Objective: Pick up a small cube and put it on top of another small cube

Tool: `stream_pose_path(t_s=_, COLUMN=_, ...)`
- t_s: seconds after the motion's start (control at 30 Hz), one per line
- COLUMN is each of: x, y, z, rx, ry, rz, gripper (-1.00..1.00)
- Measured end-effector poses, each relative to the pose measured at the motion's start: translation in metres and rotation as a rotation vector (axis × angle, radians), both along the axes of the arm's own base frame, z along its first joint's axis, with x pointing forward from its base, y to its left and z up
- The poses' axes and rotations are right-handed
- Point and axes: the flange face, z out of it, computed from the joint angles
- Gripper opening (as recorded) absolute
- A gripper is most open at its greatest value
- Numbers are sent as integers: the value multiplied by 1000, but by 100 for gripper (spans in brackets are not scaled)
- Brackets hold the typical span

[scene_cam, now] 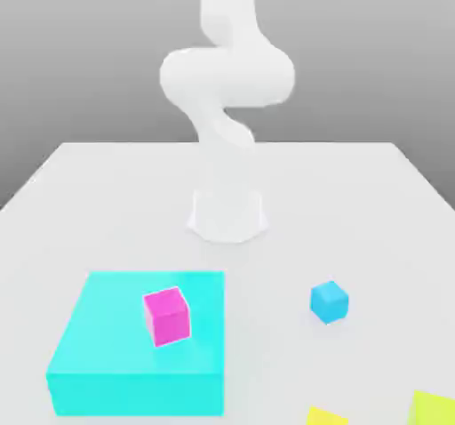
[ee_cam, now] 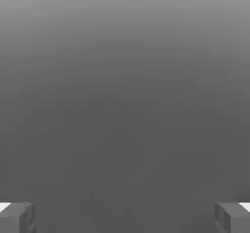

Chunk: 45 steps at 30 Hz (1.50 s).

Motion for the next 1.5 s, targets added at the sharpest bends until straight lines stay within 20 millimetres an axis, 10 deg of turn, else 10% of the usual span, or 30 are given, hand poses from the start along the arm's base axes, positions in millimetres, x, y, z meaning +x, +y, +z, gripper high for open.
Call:
stream_pose_path(t_s=0.53, x=146, y=55, z=-238, rx=102, ry=391, rz=-176, gripper=0)
stream_pose_path(t_s=1.1, x=153, y=108, z=-532, rx=141, ry=727, rz=-357, gripper=0)
stream_pose_path(t_s=1.13, x=152, y=108, z=-546, rx=141, ry=728, rz=-357, gripper=-100)
stream_pose_path(t_s=1.37, x=152, y=108, z=-550, rx=142, ry=728, rz=-357, gripper=-100)
stream_pose_path(t_s=1.5, x=152, y=108, z=-502, rx=142, ry=728, rz=-357, gripper=-100)
